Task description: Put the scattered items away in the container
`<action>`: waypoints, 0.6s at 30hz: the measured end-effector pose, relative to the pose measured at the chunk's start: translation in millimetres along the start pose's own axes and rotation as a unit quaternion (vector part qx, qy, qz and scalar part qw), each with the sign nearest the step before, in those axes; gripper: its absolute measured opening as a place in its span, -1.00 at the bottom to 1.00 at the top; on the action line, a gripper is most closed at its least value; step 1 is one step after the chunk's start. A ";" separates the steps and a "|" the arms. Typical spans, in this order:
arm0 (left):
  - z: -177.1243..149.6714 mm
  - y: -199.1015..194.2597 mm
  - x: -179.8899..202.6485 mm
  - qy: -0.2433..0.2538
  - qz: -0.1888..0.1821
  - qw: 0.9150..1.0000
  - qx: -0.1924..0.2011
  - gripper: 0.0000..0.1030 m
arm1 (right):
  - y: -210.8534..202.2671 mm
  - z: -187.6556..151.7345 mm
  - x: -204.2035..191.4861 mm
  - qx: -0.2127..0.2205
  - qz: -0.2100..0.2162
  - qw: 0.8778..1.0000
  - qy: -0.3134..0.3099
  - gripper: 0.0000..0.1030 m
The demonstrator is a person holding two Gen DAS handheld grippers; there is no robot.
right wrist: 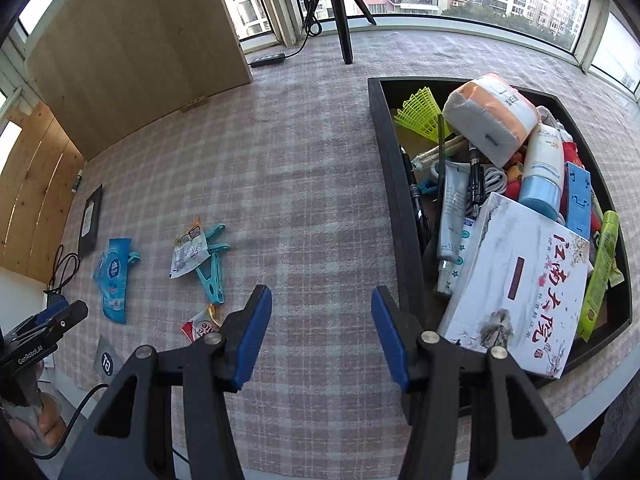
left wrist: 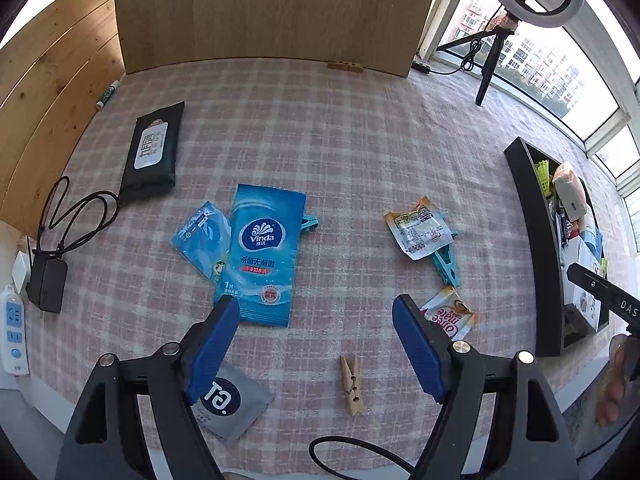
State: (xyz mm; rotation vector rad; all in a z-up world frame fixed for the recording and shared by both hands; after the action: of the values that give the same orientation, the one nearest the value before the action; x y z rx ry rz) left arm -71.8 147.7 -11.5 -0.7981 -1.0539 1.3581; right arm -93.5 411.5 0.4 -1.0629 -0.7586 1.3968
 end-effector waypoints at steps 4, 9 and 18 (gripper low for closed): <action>-0.7 -1.0 -0.6 -0.002 -0.002 1.000 0.002 0.50 | 0.4 -1.8 -2.5 -0.002 0.000 1.000 -0.002 -0.01; -1.6 -1.3 2.9 0.002 -0.007 1.000 0.000 0.50 | -1.1 -2.9 -5.2 0.000 0.000 1.000 -0.005 -0.01; -1.8 -9.0 6.9 -0.004 -0.012 1.000 0.014 0.69 | 1.6 -8.8 -6.2 -0.006 0.001 1.000 -0.003 -0.01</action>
State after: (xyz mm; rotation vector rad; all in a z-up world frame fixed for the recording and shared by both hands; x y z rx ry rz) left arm -67.4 153.9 -2.9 -0.7577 -1.0465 1.3529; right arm -86.5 404.1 -3.3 -1.0692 -0.7708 1.3984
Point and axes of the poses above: each gripper's, at about its wrist camera, not at the fingertips, and y roughly the way its jaws point, x to its right, z to its top, the point moved 10 cm from there along y, roughly the way its jaws point, and after that the axes turned 1 degree about x, right-handed, at the moved point
